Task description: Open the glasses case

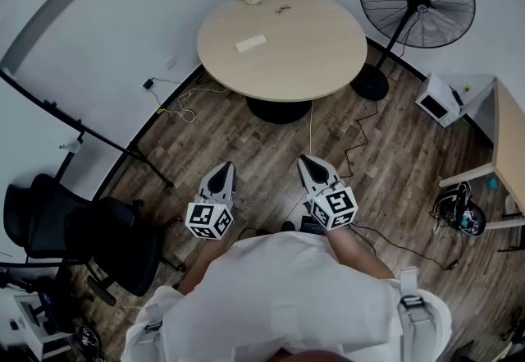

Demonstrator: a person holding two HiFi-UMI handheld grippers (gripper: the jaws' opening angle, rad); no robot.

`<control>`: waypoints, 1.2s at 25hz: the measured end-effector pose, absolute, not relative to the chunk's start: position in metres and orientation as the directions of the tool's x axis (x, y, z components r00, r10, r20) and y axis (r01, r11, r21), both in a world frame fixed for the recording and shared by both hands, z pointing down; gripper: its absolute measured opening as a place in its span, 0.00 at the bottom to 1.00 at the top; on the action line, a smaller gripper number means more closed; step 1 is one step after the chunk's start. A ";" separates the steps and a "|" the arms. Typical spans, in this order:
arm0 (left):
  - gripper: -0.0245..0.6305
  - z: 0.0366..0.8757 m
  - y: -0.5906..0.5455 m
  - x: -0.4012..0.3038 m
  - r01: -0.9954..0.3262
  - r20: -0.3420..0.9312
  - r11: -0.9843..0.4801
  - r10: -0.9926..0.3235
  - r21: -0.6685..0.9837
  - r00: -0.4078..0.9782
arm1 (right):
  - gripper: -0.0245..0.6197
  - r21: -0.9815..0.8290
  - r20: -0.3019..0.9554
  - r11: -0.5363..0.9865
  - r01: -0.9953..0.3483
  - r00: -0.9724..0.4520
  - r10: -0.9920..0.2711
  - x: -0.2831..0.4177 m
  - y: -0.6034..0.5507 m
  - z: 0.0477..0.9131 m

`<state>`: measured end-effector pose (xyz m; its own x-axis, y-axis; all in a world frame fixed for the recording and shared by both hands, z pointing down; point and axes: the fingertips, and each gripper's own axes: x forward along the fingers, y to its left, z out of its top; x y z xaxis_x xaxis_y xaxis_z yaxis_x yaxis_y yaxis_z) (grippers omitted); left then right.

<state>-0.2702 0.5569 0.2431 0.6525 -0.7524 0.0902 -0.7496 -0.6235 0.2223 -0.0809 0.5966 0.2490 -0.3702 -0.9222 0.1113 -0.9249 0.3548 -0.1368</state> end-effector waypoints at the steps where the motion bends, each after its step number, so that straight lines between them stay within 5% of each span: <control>1: 0.06 0.243 0.554 -0.265 -0.746 0.090 -0.627 -0.749 0.224 0.656 | 0.08 -0.141 0.107 0.358 -0.923 -0.374 -0.921 -0.077 0.592 0.248; 30: 0.06 0.248 0.460 -0.166 -0.717 0.127 -0.690 -0.706 0.102 0.697 | 0.08 -0.182 0.084 0.343 -0.922 -0.362 -0.928 0.046 0.504 0.283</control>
